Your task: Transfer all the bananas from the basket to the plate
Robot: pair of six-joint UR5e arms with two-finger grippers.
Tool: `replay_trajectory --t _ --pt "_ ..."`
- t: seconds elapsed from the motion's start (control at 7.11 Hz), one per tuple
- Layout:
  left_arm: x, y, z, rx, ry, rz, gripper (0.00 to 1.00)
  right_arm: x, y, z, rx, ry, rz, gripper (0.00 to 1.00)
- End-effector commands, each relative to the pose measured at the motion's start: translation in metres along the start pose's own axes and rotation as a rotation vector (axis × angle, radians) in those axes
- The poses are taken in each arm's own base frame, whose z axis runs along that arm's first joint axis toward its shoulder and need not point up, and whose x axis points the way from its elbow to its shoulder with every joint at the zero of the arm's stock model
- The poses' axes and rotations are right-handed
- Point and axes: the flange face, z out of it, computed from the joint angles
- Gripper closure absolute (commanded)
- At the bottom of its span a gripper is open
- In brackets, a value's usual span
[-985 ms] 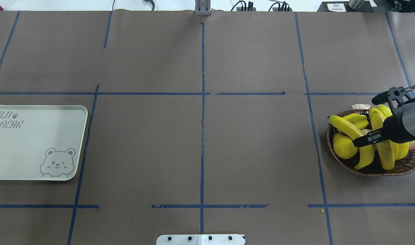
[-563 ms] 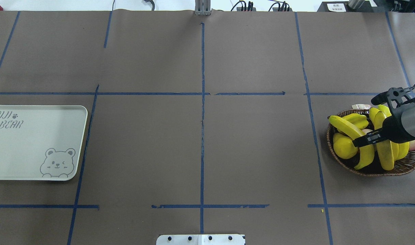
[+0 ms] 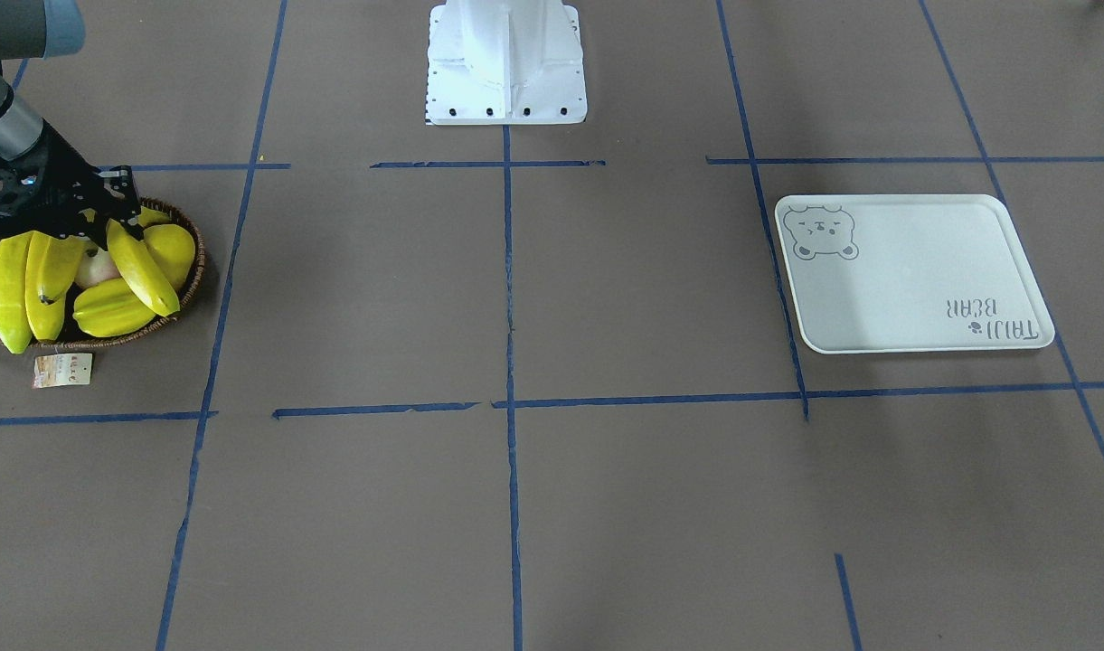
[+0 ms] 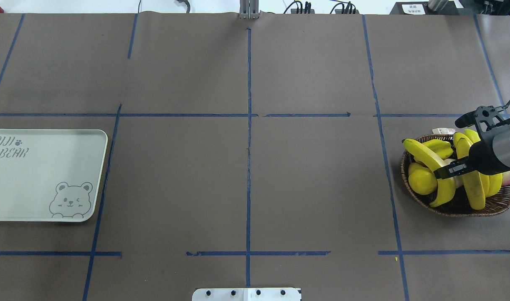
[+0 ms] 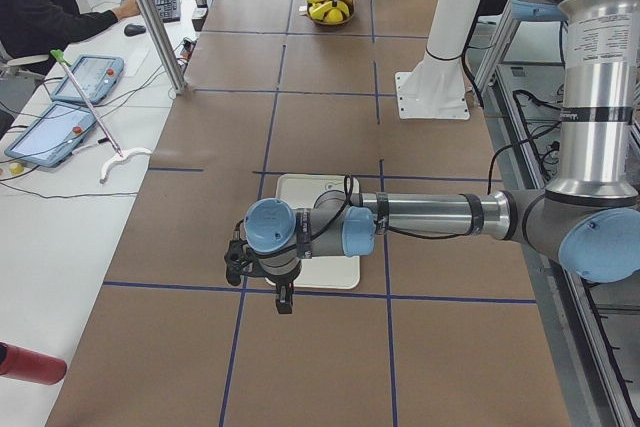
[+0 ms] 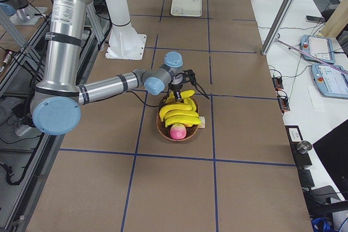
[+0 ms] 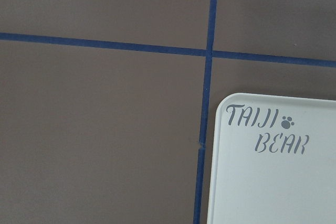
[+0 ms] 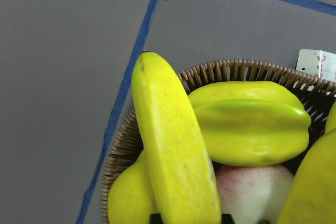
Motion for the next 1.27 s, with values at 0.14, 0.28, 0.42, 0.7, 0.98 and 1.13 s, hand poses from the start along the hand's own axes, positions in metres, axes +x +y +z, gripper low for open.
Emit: replay_trajectory --t 0.14,0.28,0.42,0.7,0.98,1.13 --pt "0.001 -0.002 -0.001 0.002 0.0 0.002 0.0 0.008 -0.01 -0.088 0.07 -0.159 0.046 1.0" --pt "0.007 -0.002 -0.007 0.013 0.0 0.019 0.0 0.006 -0.013 -0.114 0.085 -0.222 0.049 1.0" --pt "0.022 -0.004 -0.019 0.04 -0.002 0.047 0.0 -0.011 -0.032 -0.123 0.11 -0.249 0.026 1.0" --pt "0.086 -0.006 -0.063 0.128 0.002 0.16 0.0 -0.068 -0.076 -0.13 0.125 -0.322 0.087 1.0" --pt "0.173 -0.01 -0.069 0.195 0.156 0.172 0.0 -0.162 -0.104 -0.117 0.141 -0.37 0.227 1.0" --pt "0.212 -0.007 -0.054 0.22 0.235 0.152 0.01 -0.193 -0.105 -0.108 0.159 -0.377 0.28 1.0"
